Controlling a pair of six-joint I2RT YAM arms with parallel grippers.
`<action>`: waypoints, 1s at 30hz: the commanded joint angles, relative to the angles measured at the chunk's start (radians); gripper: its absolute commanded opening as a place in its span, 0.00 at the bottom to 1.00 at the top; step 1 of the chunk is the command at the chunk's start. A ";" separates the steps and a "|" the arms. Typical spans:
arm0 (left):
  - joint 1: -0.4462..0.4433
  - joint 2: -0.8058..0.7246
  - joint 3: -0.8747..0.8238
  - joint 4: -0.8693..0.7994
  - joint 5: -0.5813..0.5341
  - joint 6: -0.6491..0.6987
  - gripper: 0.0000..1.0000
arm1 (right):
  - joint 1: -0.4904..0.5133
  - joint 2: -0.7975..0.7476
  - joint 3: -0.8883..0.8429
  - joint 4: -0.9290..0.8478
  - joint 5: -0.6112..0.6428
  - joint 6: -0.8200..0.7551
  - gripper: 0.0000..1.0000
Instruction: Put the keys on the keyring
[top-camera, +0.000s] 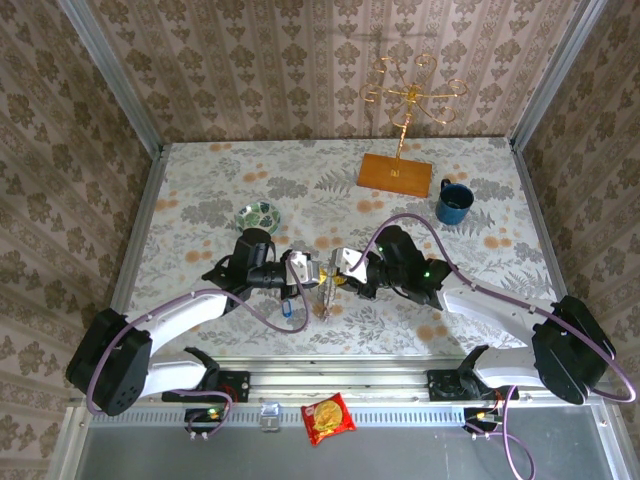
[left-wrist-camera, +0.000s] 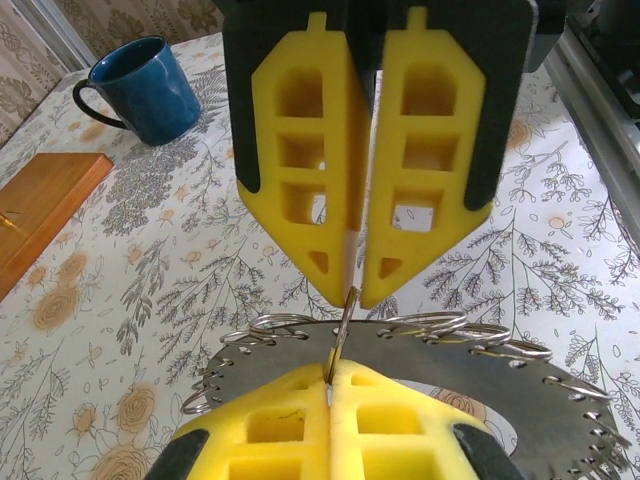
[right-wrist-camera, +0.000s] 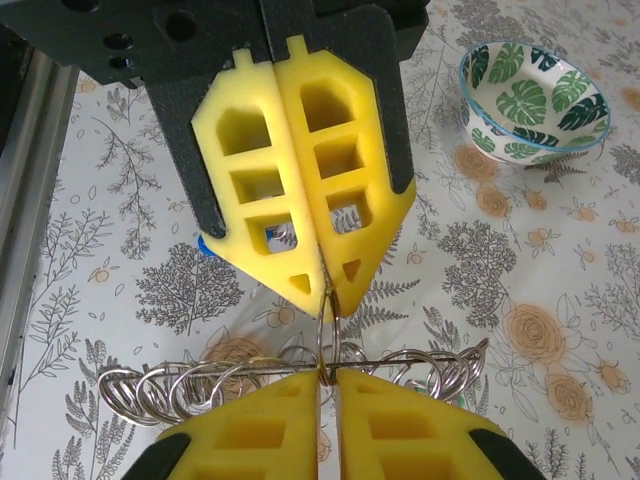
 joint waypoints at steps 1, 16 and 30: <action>-0.003 -0.025 -0.009 0.005 -0.002 0.023 0.00 | 0.011 0.000 0.035 -0.030 0.013 -0.016 0.15; -0.003 -0.006 -0.007 0.035 0.022 -0.026 0.03 | 0.021 0.025 0.042 0.016 0.023 -0.002 0.00; -0.005 0.033 -0.003 0.077 0.067 -0.060 0.16 | 0.027 0.031 0.038 0.069 0.008 0.024 0.00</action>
